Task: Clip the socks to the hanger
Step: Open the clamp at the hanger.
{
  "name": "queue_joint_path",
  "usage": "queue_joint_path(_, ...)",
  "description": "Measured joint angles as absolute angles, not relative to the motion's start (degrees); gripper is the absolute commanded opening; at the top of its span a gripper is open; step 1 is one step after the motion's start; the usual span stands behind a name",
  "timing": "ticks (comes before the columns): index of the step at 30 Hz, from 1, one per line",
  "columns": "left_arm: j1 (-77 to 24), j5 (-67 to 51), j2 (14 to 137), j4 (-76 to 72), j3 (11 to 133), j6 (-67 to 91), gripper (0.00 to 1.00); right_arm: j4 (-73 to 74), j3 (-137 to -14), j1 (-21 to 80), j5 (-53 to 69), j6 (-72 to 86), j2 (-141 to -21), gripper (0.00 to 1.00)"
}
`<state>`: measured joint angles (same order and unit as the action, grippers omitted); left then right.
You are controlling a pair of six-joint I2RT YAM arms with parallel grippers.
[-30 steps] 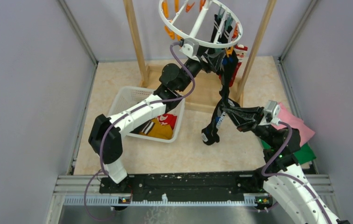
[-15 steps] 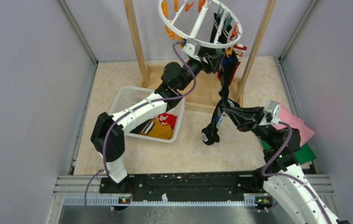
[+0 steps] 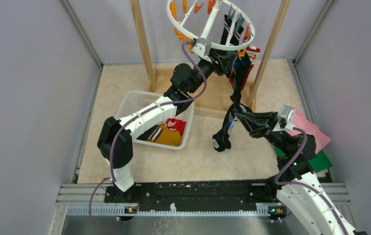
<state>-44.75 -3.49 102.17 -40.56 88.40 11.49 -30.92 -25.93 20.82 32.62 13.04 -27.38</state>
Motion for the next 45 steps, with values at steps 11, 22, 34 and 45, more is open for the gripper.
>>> queue_joint_path(11, -44.71, -3.38, 102.32, -40.42, 88.4, 14.37, 0.35, -31.11, -25.93, 20.8, 32.62, 13.04, -27.38, 0.0)
queue_joint_path(22, -44.71, -2.15, 102.32, -39.88, 88.92, 17.87, 0.48, -31.14, -25.93, 20.71, 32.62, 13.04, -27.38, 0.0)
queue_joint_path(34, -44.71, -2.11, 102.32, -39.86, 89.71, 18.79, 0.3, -31.16, -25.93, 20.43, 32.64, 13.04, -27.38, 0.0)
queue_joint_path(45, -44.77, -1.91, 102.32, -39.75, 90.15, 20.32, 0.0, -29.56, -26.37, 20.32, 32.71, 11.73, -27.77, 0.0)
